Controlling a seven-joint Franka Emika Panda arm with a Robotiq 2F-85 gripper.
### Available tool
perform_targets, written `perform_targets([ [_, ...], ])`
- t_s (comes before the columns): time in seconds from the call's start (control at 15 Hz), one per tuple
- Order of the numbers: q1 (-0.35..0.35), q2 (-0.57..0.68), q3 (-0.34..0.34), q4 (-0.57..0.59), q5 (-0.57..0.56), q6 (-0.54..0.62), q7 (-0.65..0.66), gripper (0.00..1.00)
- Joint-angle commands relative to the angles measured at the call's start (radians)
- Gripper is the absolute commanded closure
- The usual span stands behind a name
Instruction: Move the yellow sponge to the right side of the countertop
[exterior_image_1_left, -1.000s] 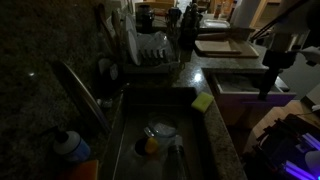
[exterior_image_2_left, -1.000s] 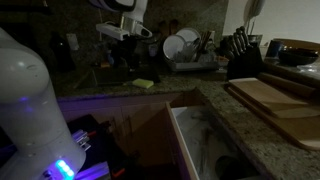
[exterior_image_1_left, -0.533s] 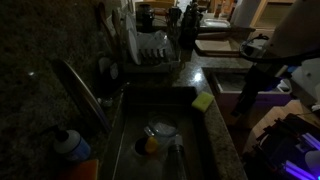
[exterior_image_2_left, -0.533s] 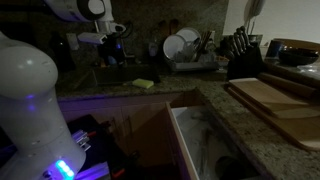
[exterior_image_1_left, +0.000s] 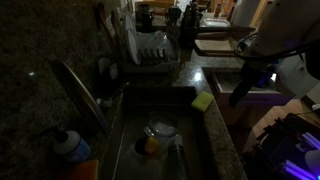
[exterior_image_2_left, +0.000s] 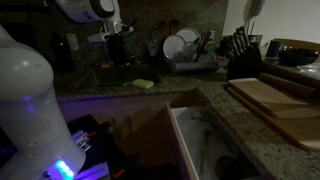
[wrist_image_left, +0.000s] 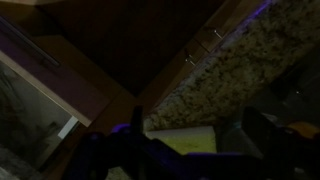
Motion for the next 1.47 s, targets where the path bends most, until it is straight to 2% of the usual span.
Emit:
perform_targets([
  [0.0,-0.019,0.186,0.049,0.144,0.004,-0.066,0.21,0.0],
  [0.2,0.02,0.271,0.037,0.168,0.105,-0.033,0.307,0.0],
  [0.27,0.023,0.202,0.027,0.131,0.056,-0.028,0.267,0.0],
  [0.47,0.036,0.264,0.023,0.155,0.088,-0.027,0.302,0.0],
  [0.53,0.018,0.272,0.013,0.148,0.069,0.055,0.418,0.0],
  [0.73,0.001,0.288,-0.032,0.139,0.107,0.151,0.477,0.0],
  [1.0,-0.024,0.301,-0.084,0.094,0.079,0.297,0.637,0.0],
  [1.07,-0.026,0.296,-0.091,0.079,0.073,0.313,0.693,0.0],
  [1.13,-0.01,0.292,-0.089,0.115,0.088,0.254,0.614,0.0],
  [1.33,-0.016,0.297,-0.099,0.095,0.082,0.283,0.672,0.0],
  [1.4,-0.018,0.324,-0.102,0.114,0.129,0.29,0.715,0.0],
])
